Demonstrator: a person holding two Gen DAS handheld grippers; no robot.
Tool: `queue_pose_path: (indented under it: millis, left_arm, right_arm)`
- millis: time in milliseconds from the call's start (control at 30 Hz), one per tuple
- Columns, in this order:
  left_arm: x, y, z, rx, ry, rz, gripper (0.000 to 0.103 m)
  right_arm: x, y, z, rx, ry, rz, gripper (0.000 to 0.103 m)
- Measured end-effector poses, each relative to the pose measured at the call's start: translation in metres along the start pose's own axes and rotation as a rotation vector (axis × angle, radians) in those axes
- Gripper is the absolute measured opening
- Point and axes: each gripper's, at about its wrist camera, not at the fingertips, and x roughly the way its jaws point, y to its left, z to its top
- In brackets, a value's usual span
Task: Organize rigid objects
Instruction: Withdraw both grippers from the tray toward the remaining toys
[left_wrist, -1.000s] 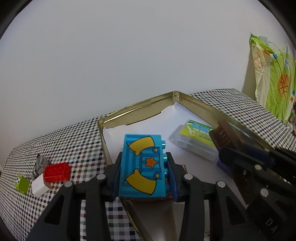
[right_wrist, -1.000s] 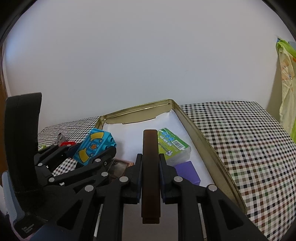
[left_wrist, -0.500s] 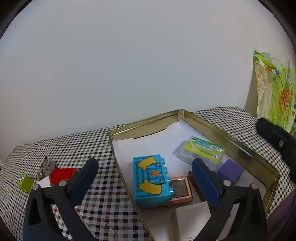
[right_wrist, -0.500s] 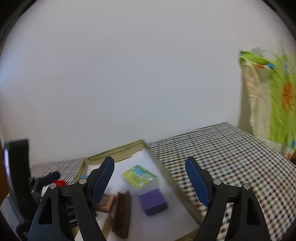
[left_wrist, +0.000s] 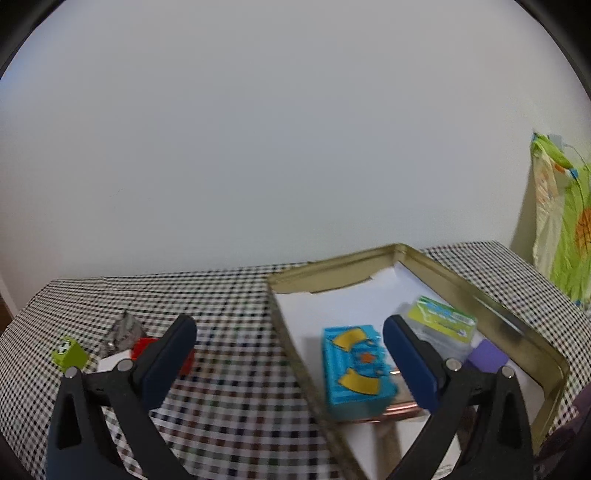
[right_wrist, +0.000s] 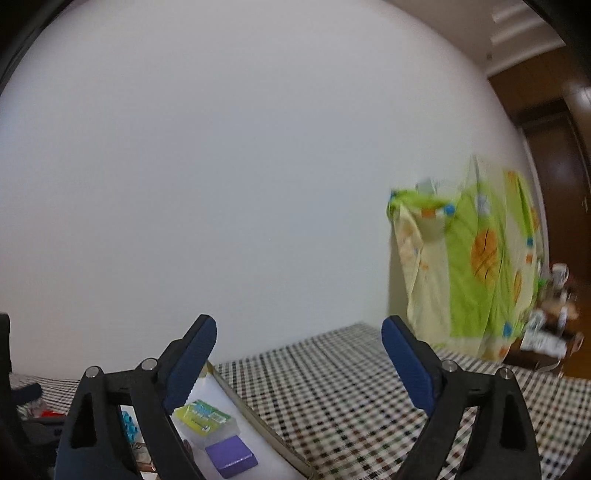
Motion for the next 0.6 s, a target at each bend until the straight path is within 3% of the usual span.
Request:
queue_pose_path:
  millis: [133,333,600]
  left_arm:
    - [0.000,0.013,-0.002,-0.004,-0.003,0.023,0.102]
    - [-0.003,0.034,-0.005,-0.037,-0.005,0.012,0.102]
    - [-0.004,0.056,-0.009,-0.010,0.021,0.031,0.102]
  right_arm:
    - [-0.001,0.012,0.003,-0.053,0.006,0.022,0.093]
    - [-0.006,0.007,0.003,0.005,0.023,0.002,0.093]
    - [-0.004,0.026,-0.006,0.103,0.159,0.046,0.093]
